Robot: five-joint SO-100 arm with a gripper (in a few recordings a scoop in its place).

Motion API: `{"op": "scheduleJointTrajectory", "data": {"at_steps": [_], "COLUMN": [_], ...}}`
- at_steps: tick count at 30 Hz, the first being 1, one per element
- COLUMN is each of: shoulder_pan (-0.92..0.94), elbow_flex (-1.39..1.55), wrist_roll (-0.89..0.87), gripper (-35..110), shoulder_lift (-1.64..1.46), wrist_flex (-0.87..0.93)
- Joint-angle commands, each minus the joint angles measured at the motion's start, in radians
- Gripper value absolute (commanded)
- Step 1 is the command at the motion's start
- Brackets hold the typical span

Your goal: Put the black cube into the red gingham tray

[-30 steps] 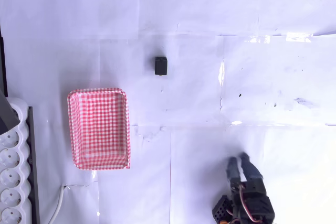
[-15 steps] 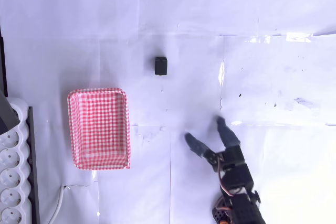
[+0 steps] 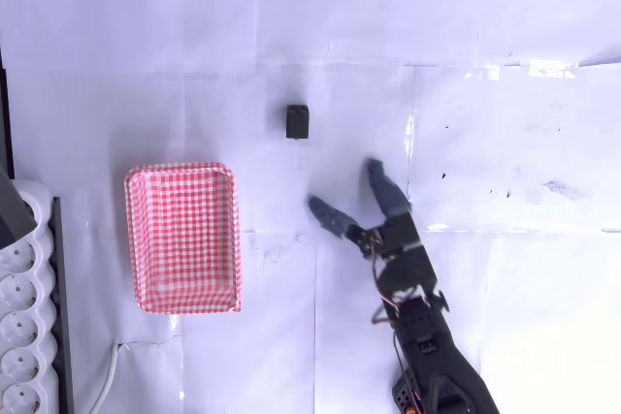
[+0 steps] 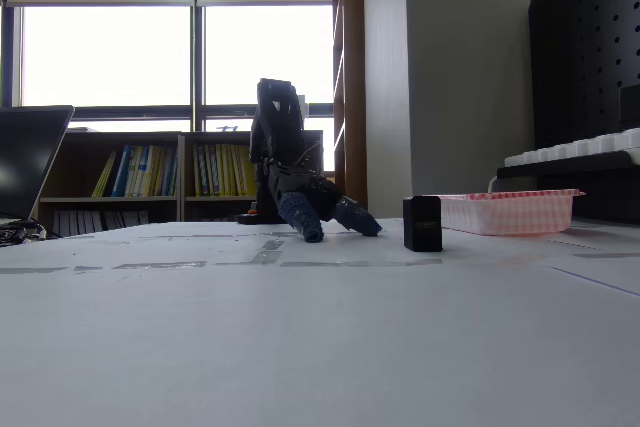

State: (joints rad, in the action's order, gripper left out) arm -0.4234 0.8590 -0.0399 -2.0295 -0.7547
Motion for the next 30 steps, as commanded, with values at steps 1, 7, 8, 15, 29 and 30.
{"op": "scheduleJointTrajectory", "data": {"at_steps": [1,7,8,15,29,30], "shoulder_pan": [-0.049,-0.066,-0.066,-0.057,-0.044,-0.044], "elbow_flex": [0.123,0.249,0.268,0.423,0.664,0.678], "wrist_roll": [-0.008,-0.014,-0.009,0.003,0.029,0.029], "gripper": [40,41,41,47,46,46], "shoulder_lift": [-0.091,-0.192,-0.209,-0.325,-0.494,-0.503], "wrist_flex": [-0.041,-0.071,-0.078,-0.109,-0.144,-0.144]}}
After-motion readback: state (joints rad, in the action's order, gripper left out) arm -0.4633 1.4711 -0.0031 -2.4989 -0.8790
